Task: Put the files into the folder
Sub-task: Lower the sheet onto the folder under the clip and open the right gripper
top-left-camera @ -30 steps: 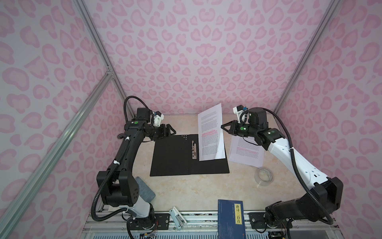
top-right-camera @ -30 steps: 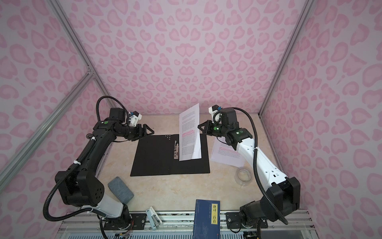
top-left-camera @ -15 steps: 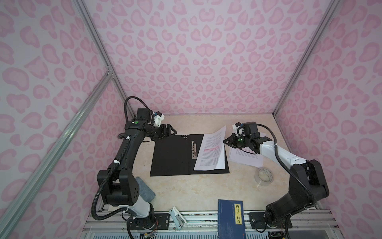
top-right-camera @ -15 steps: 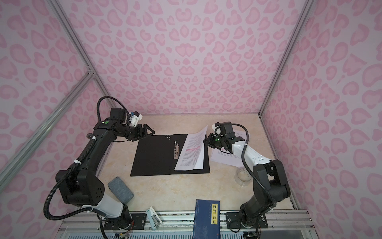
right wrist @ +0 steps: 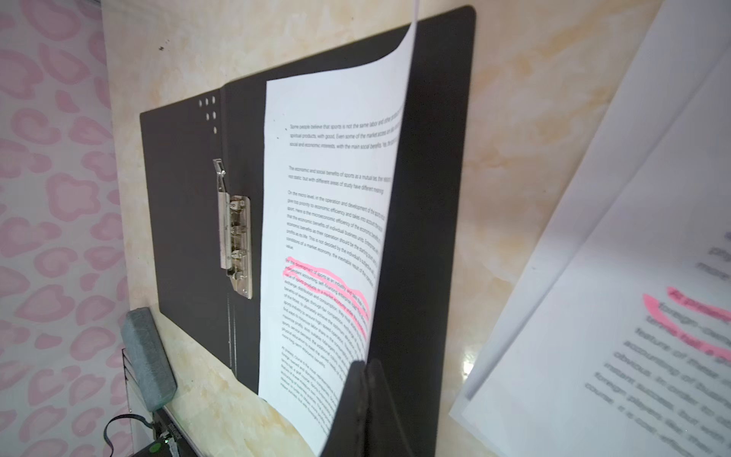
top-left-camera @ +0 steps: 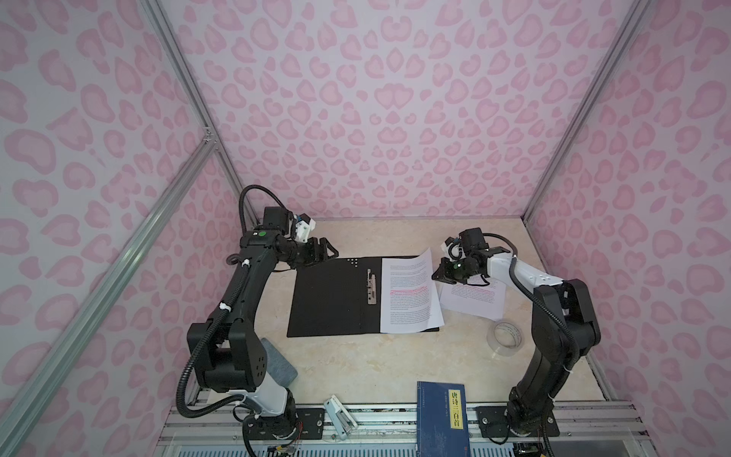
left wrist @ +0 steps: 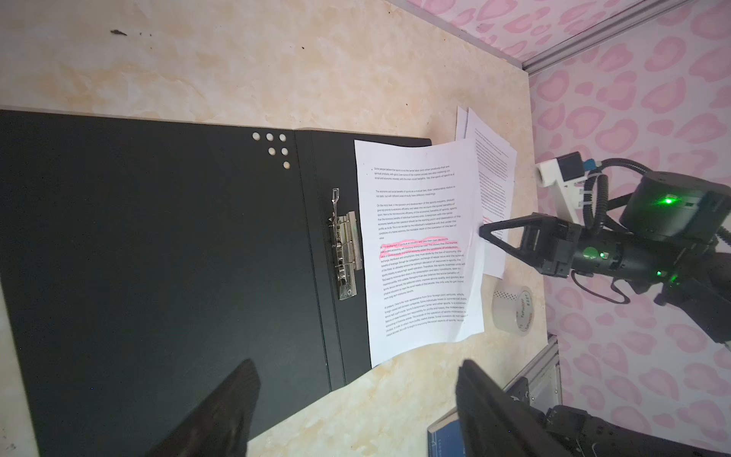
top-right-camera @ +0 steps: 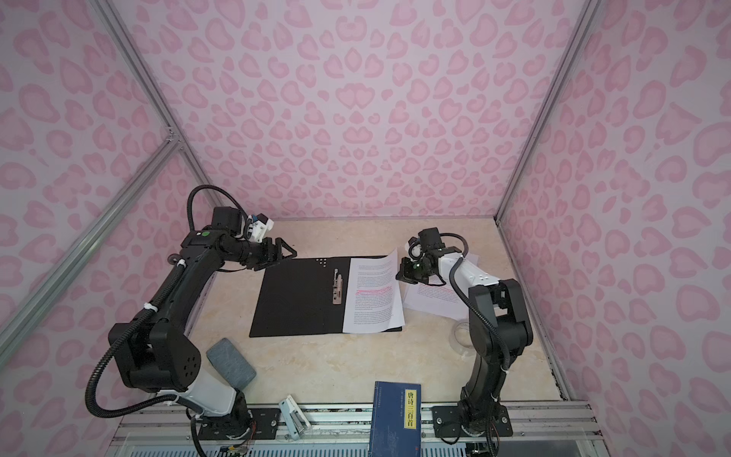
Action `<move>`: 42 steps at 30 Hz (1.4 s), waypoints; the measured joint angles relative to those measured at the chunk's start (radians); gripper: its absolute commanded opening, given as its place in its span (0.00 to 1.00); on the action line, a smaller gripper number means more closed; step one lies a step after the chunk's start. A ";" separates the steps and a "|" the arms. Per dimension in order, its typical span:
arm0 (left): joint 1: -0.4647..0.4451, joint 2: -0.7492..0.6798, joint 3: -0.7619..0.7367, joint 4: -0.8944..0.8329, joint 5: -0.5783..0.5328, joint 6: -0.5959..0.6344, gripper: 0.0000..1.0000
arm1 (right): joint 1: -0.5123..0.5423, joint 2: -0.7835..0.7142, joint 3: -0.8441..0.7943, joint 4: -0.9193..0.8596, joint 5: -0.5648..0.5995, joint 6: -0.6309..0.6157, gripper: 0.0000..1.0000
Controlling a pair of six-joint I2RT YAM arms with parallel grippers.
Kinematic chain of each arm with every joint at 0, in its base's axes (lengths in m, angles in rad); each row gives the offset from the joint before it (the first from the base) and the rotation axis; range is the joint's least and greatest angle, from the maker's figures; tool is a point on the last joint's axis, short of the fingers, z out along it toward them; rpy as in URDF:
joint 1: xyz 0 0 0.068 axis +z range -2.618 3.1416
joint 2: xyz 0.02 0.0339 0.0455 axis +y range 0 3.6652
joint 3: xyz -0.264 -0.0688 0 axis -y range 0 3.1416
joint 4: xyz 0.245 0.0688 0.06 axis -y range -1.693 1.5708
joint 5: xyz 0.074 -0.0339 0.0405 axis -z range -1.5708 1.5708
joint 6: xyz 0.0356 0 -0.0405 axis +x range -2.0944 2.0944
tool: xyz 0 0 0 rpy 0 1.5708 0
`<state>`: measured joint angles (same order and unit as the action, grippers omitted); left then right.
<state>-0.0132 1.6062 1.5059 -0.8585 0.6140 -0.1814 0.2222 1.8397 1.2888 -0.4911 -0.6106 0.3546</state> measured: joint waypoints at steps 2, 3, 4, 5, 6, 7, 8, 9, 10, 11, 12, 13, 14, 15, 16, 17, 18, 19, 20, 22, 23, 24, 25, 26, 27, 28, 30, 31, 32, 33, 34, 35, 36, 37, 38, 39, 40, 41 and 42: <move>0.000 0.002 0.000 0.000 0.001 0.000 0.81 | 0.000 0.031 0.019 -0.021 -0.007 -0.016 0.00; 0.000 0.006 0.000 0.000 0.004 0.000 0.81 | 0.000 0.043 0.023 -0.025 -0.011 -0.020 0.00; 0.000 0.008 0.000 0.000 0.006 0.000 0.81 | 0.000 0.054 0.024 -0.028 -0.016 -0.023 0.00; 0.000 0.011 0.000 0.000 0.007 0.000 0.81 | 0.000 0.066 0.027 -0.029 -0.021 -0.023 0.00; 0.000 0.012 0.000 0.000 0.007 0.000 0.81 | 0.000 0.076 0.029 -0.030 -0.023 -0.023 0.00; 0.000 0.013 0.000 0.000 0.008 0.000 0.81 | 0.000 0.084 0.032 -0.030 -0.023 -0.023 0.00; 0.000 0.014 0.000 0.000 0.008 0.000 0.81 | 0.000 0.094 0.035 -0.030 -0.022 -0.022 0.00; 0.000 0.015 0.000 0.000 0.009 0.000 0.81 | 0.000 0.104 0.040 -0.030 -0.021 -0.020 0.00; 0.000 0.016 0.000 0.000 0.010 0.000 0.81 | -0.002 0.114 0.043 -0.029 -0.017 -0.014 0.00; 0.000 0.017 0.000 0.000 0.011 0.000 0.81 | -0.003 0.121 0.043 -0.027 -0.014 -0.006 0.00; 0.000 0.018 0.000 0.000 0.011 0.000 0.81 | -0.005 0.130 0.043 -0.025 -0.012 -0.001 0.00; 0.000 0.019 0.000 0.000 0.011 0.000 0.81 | -0.006 0.138 0.041 -0.022 -0.010 0.009 0.00; 0.000 0.019 0.000 0.000 0.011 0.000 0.81 | -0.008 0.142 0.039 -0.018 -0.008 0.018 0.00; 0.000 0.019 0.000 0.000 0.011 0.000 0.81 | -0.008 0.145 0.034 -0.012 -0.006 0.028 0.00; 0.000 0.019 0.000 0.000 0.011 0.000 0.81 | -0.009 0.145 0.027 -0.004 -0.006 0.032 0.00; 0.000 0.020 0.001 0.000 0.013 0.000 0.81 | -0.009 0.145 0.023 0.002 -0.004 0.044 0.00; 0.000 0.022 0.001 0.000 0.014 0.000 0.81 | -0.010 0.145 0.017 0.009 -0.002 0.061 0.00; 0.000 0.023 0.001 0.000 0.014 0.000 0.81 | -0.011 0.145 0.010 0.019 -0.003 0.070 0.00; 0.000 0.024 0.001 0.000 0.015 0.000 0.81 | -0.011 0.142 0.002 0.030 -0.003 0.088 0.00; 0.000 0.026 0.002 0.000 0.016 0.000 0.81 | -0.011 0.131 -0.019 0.054 -0.007 0.116 0.00; 0.000 0.027 0.002 0.000 0.017 0.000 0.81 | -0.011 0.124 -0.028 0.063 -0.009 0.132 0.00; 0.000 0.027 0.002 0.000 0.018 0.000 0.81 | -0.011 0.117 -0.037 0.076 -0.012 0.145 0.00; 0.000 0.028 0.003 0.000 0.019 0.000 0.81 | -0.011 0.112 -0.046 0.088 -0.013 0.163 0.00; 0.000 0.028 0.004 0.000 0.021 0.000 0.81 | -0.011 0.107 -0.053 0.100 -0.016 0.174 0.00; 0.000 0.029 0.005 0.000 0.022 0.000 0.81 | -0.011 0.105 -0.057 0.107 -0.016 0.187 0.00; 0.000 0.029 0.006 0.000 0.023 0.000 0.81 | -0.010 0.105 -0.057 0.111 -0.018 0.193 0.00; 0.000 0.029 0.008 0.000 0.027 0.000 0.81 | -0.008 0.106 -0.050 0.109 -0.017 0.200 0.00; 0.000 0.029 0.009 0.000 0.030 0.000 0.81 | -0.008 0.109 -0.041 0.108 -0.017 0.202 0.00; 0.000 0.029 0.010 0.000 0.030 0.000 0.81 | -0.007 0.114 -0.034 0.110 -0.018 0.202 0.00; 0.000 0.029 0.010 0.000 0.031 0.000 0.81 | -0.006 0.120 -0.027 0.112 -0.018 0.202 0.00; 0.000 0.029 0.010 0.000 0.032 0.000 0.81 | -0.005 0.127 -0.020 0.111 -0.019 0.202 0.00; 0.000 0.029 0.010 0.000 0.033 0.000 0.81 | -0.004 0.134 -0.014 0.107 -0.018 0.202 0.00; 0.000 0.029 0.011 0.000 0.034 0.000 0.81 | -0.002 0.140 -0.003 0.098 -0.018 0.201 0.00; 0.000 0.029 0.013 0.000 0.034 0.000 0.81 | -0.002 0.145 0.005 0.092 -0.018 0.200 0.00; 0.000 0.029 0.014 0.000 0.034 0.000 0.81 | 0.000 0.148 0.014 0.088 -0.018 0.198 0.00; 0.000 0.029 0.015 0.000 0.035 0.000 0.81 | 0.000 0.151 0.021 0.082 -0.018 0.194 0.00; 0.000 0.029 0.016 0.000 0.036 0.000 0.81 | 0.000 0.154 0.029 0.079 -0.018 0.190 0.00; 0.000 0.030 0.017 0.000 0.037 0.000 0.81 | 0.001 0.159 0.037 0.073 -0.018 0.187 0.00; 0.000 0.031 0.017 0.000 0.037 0.000 0.81 | 0.002 0.164 0.043 0.069 -0.018 0.183 0.00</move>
<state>-0.0135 1.6367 1.5230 -0.8585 0.6510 -0.1818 0.2245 2.0033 1.3319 -0.4217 -0.6285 0.5381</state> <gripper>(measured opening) 0.813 0.049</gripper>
